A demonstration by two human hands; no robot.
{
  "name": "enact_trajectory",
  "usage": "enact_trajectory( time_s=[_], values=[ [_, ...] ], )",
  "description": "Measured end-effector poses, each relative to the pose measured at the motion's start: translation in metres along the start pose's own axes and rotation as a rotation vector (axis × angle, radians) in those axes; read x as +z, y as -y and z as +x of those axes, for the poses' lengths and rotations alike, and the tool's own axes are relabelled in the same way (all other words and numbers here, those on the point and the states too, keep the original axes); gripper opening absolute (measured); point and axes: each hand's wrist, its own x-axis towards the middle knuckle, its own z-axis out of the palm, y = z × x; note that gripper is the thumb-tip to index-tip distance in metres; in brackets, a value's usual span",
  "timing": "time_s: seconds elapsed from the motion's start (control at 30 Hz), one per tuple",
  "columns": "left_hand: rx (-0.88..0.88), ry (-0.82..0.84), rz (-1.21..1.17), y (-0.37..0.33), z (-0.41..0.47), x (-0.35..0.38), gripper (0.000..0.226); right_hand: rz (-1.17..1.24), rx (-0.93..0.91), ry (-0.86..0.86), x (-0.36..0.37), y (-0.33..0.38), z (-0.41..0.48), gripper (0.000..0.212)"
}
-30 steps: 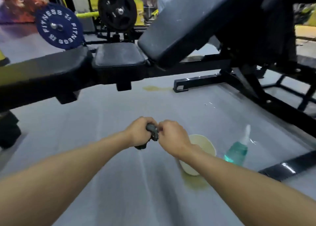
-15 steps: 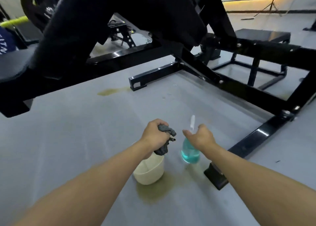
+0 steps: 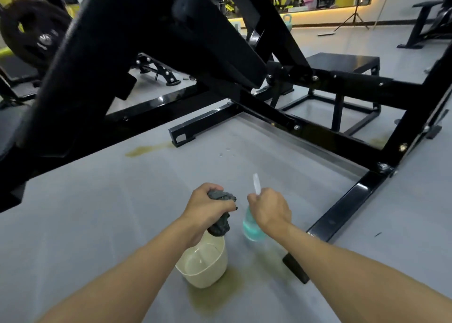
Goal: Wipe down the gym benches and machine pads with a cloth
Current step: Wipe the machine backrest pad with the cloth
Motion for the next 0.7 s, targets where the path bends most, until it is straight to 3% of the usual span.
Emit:
enact_trajectory(
  time_s=[0.13,0.23,0.3,0.4,0.5,0.63,0.7],
  values=[
    [0.045,-0.068,-0.086,-0.072,-0.038,-0.019,0.022,0.125,0.03,-0.059,-0.075,0.058,-0.046,0.025],
    [0.083,-0.053,0.027,-0.149,-0.078,-0.031,0.019,0.168,0.028,-0.064,-0.159,0.113,-0.086,0.027],
    [0.123,0.02,0.102,-0.21,-0.102,-0.039,0.008,0.155,0.014,-0.064,-0.223,0.151,-0.113,0.029],
    [0.207,0.154,0.239,-0.324,-0.152,-0.05,0.017,0.174,0.001,-0.096,-0.342,0.208,-0.159,0.028],
    [0.292,0.243,0.33,-0.437,-0.211,-0.049,0.007,0.183,0.014,-0.201,-0.466,0.253,-0.204,0.029],
    [0.403,0.425,0.433,-0.572,-0.292,-0.02,0.031,0.198,0.026,-0.329,-0.628,0.281,-0.252,0.038],
    [0.511,0.533,0.514,-0.627,-0.329,0.007,0.028,0.221,0.034,-0.389,-0.701,0.281,-0.268,0.041]
  ],
)
